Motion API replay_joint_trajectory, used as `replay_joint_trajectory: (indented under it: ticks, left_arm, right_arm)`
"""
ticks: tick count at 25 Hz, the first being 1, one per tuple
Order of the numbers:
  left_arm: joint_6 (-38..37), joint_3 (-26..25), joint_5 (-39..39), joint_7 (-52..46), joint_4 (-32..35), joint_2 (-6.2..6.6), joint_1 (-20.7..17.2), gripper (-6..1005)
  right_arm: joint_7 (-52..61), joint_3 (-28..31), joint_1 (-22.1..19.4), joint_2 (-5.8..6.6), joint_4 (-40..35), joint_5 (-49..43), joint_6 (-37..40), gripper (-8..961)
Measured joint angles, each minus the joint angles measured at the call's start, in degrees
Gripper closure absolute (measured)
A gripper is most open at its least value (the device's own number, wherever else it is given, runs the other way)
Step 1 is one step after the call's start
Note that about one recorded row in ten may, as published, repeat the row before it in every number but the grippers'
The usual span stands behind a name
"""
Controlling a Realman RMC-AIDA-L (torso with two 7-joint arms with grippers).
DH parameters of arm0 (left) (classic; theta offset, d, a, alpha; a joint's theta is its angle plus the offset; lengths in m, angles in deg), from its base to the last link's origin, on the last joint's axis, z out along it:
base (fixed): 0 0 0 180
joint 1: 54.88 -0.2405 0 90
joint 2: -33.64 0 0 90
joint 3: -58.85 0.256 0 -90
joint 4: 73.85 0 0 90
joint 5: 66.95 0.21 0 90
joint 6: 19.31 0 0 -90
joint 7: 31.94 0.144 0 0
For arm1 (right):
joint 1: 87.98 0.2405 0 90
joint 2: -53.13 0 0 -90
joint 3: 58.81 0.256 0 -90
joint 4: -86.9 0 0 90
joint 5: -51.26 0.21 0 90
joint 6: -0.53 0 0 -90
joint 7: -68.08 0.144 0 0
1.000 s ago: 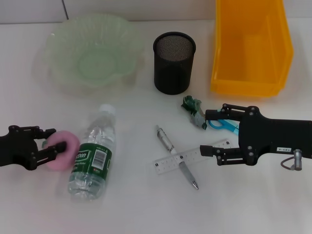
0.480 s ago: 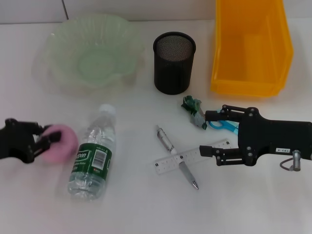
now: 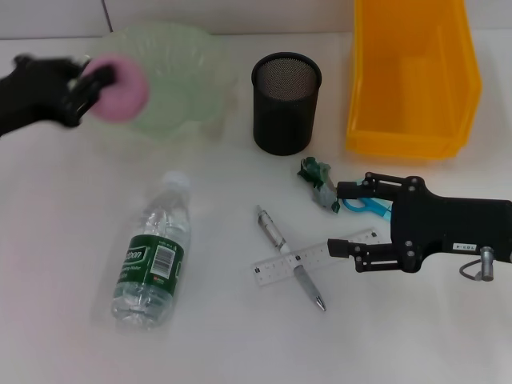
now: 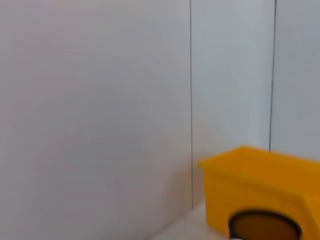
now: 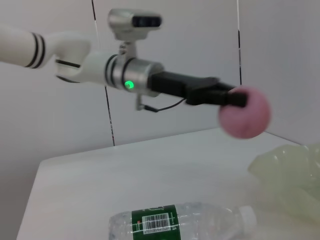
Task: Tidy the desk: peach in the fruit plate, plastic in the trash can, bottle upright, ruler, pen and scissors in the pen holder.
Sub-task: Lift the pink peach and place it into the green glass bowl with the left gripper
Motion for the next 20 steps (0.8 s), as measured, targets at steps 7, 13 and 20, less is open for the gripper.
replay_joint_trajectory:
  ticks: [7,13,20]
  left_arm:
    - [12.09,0.07,-0.87,0.79,-8.73,0.12,9.09,888]
    - [30.32,3.30,-1.91,2.25,-15.79,-0.40,15.10,892]
    - [34.50,7.24,-6.10,2.34,-16.18,-0.43,14.59,817]
  right_arm:
    - [0.40,-0.26,0.22,0.00,0.00,0.00,0.01,121]
    - [0.58,-0.04,0.06,0.00,0.00,0.00,0.01,121]
    - [0.75,0.04,-0.28,0.05,0.00,0.00,0.65,121]
